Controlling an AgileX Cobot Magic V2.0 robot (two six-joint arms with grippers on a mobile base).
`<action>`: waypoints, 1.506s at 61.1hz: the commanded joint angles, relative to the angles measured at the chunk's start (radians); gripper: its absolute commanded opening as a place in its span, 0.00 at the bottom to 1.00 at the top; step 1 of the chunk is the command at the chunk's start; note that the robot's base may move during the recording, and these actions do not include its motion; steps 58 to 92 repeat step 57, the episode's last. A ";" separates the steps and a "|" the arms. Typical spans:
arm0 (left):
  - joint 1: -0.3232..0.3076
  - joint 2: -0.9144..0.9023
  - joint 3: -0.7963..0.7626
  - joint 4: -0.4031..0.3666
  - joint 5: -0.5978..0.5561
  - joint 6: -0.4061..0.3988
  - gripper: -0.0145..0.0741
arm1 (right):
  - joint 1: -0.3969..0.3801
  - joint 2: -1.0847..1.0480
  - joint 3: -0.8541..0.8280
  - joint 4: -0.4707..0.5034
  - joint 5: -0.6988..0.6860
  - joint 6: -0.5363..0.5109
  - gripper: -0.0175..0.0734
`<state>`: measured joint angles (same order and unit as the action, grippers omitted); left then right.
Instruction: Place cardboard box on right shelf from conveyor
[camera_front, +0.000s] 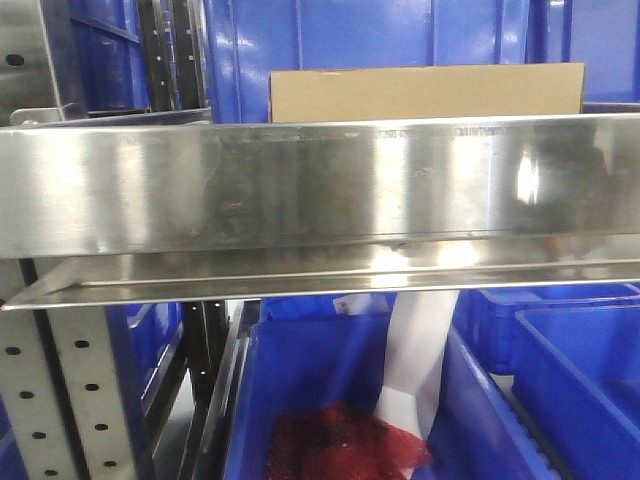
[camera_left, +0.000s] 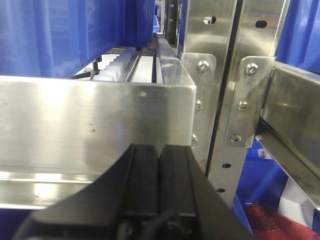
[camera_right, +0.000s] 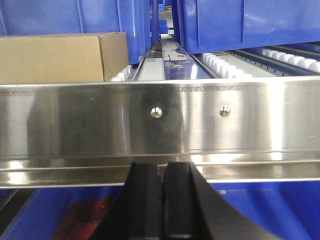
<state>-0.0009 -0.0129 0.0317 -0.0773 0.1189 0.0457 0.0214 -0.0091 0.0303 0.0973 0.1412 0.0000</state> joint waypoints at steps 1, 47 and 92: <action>-0.003 -0.014 0.009 -0.006 -0.085 0.000 0.03 | -0.008 -0.019 -0.005 0.001 -0.093 0.000 0.26; -0.003 -0.014 0.009 -0.006 -0.085 0.000 0.03 | -0.008 -0.019 -0.005 0.001 -0.093 0.000 0.26; -0.003 -0.014 0.009 -0.006 -0.085 0.000 0.03 | -0.008 -0.019 -0.005 0.001 -0.093 0.000 0.26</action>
